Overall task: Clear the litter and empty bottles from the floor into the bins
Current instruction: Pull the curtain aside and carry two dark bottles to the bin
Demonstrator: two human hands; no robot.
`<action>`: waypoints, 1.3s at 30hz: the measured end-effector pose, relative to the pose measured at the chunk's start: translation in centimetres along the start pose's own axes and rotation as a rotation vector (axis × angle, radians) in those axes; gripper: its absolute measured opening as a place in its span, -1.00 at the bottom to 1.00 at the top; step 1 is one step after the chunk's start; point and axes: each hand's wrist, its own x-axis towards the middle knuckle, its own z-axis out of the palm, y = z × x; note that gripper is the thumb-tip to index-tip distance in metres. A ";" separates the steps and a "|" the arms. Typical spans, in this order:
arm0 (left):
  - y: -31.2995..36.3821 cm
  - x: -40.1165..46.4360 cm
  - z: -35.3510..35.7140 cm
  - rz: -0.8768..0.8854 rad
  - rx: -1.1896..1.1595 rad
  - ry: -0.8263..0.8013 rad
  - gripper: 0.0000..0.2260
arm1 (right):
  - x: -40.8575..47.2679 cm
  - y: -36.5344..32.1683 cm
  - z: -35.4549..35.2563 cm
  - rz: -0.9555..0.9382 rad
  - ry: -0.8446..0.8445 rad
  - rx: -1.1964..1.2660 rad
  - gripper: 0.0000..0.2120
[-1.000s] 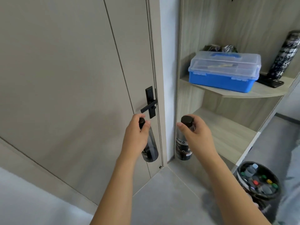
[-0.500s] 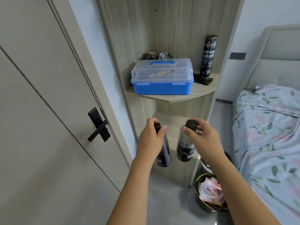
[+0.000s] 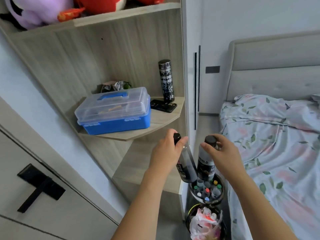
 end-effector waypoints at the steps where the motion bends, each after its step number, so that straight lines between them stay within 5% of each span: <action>1: 0.2 0.8 1.0 0.012 0.019 -0.016 -0.65 | 1.0 0.9 -0.6 0.015 0.011 0.002 -0.81; 15: -3.2 16.0 17.7 0.050 -0.112 -0.228 -0.77 | 15.2 14.4 -2.9 0.243 0.142 -0.055 -0.86; 28: -23.5 21.8 52.4 -0.313 -0.149 -0.330 -0.81 | 23.9 50.4 7.1 0.446 -0.186 -0.332 -0.91; 39: -38.5 18.6 72.2 -0.457 -0.113 -0.374 -0.82 | 23.9 72.1 17.4 0.558 -0.412 -0.528 -0.57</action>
